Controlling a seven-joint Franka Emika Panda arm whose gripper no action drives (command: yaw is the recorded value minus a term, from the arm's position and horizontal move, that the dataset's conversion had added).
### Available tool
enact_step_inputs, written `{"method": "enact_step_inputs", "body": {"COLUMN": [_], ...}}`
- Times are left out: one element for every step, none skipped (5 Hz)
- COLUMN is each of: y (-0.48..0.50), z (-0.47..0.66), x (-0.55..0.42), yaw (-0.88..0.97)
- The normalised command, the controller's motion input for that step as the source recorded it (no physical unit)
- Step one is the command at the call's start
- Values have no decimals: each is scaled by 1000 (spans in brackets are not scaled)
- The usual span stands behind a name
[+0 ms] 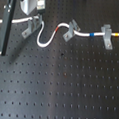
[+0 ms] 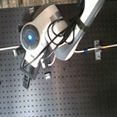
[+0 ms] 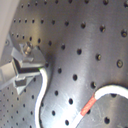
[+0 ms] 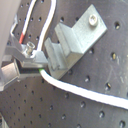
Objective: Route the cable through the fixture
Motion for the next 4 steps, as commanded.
{"method": "enact_step_inputs", "body": {"y": [-168,-108,-57,52], "z": [-527,-449,-392,-256], "x": [6,-71,-35,-73], "yaw": [0,134,289,337]}}
